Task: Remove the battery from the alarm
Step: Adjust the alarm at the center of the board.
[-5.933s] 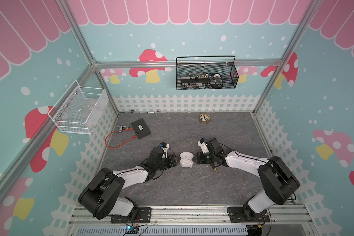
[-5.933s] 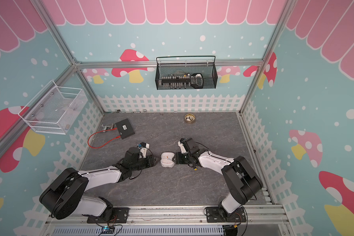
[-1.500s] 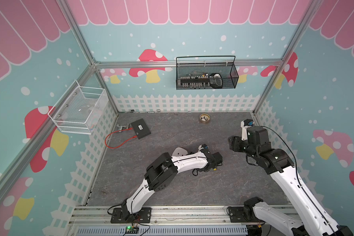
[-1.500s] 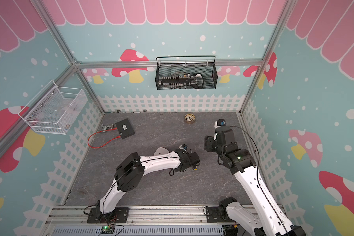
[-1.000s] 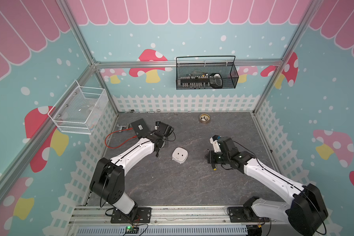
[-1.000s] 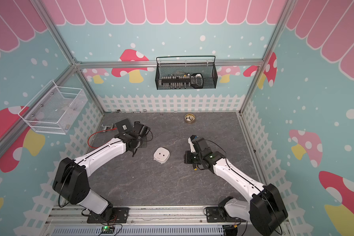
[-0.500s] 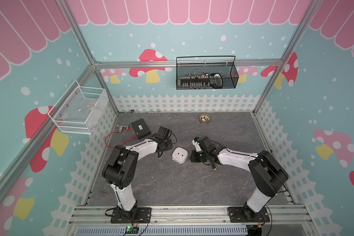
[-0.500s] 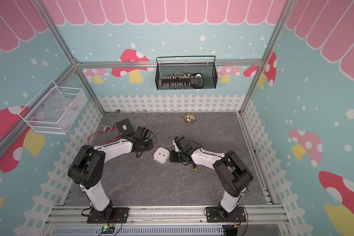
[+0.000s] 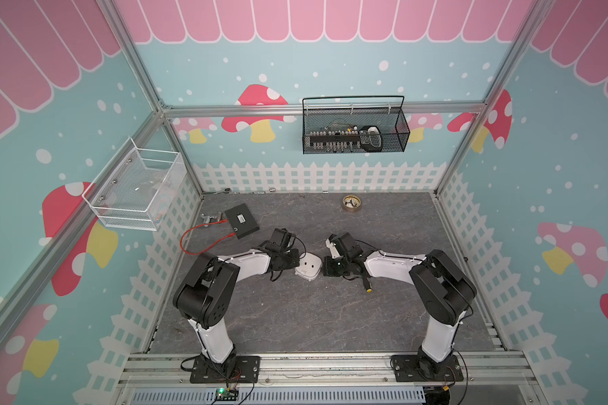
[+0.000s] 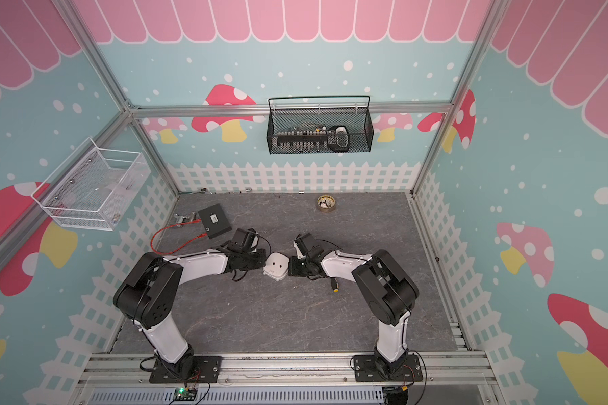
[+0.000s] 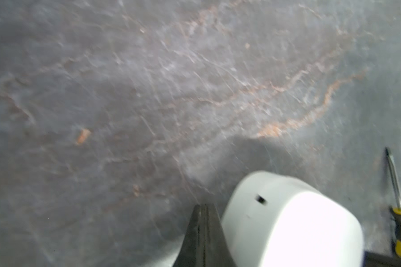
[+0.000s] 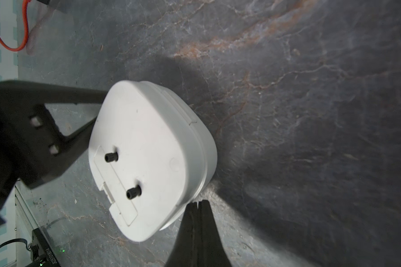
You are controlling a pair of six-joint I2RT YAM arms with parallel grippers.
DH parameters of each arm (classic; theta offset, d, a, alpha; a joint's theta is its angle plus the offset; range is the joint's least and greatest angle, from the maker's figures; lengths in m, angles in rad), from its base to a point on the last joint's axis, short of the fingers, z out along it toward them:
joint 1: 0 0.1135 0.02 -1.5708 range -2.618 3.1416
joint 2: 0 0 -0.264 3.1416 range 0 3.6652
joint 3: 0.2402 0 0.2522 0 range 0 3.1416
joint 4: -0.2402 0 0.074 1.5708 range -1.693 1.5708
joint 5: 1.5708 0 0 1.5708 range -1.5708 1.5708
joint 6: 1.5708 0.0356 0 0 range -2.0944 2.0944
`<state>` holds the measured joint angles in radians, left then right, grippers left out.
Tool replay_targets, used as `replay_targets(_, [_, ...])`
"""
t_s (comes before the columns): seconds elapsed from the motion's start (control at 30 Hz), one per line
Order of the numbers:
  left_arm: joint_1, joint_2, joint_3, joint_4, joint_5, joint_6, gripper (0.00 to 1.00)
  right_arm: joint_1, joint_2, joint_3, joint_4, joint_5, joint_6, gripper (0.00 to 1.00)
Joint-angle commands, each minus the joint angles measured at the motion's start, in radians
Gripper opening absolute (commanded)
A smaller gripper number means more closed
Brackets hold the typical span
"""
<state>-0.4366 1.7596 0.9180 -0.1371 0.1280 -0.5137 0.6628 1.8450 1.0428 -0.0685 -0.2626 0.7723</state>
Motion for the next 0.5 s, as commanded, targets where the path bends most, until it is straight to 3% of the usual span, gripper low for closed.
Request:
replay_targets(0.0, [-0.053,-0.061,-0.023,0.028,0.040,-0.015,0.00,0.011,0.029,0.046,-0.014,0.017,-0.024,0.00])
replay_targets(0.47, [-0.283,-0.115,-0.135,0.037,-0.006,-0.119,0.00,0.011,0.040,0.156,-0.103,0.052,-0.083,0.00])
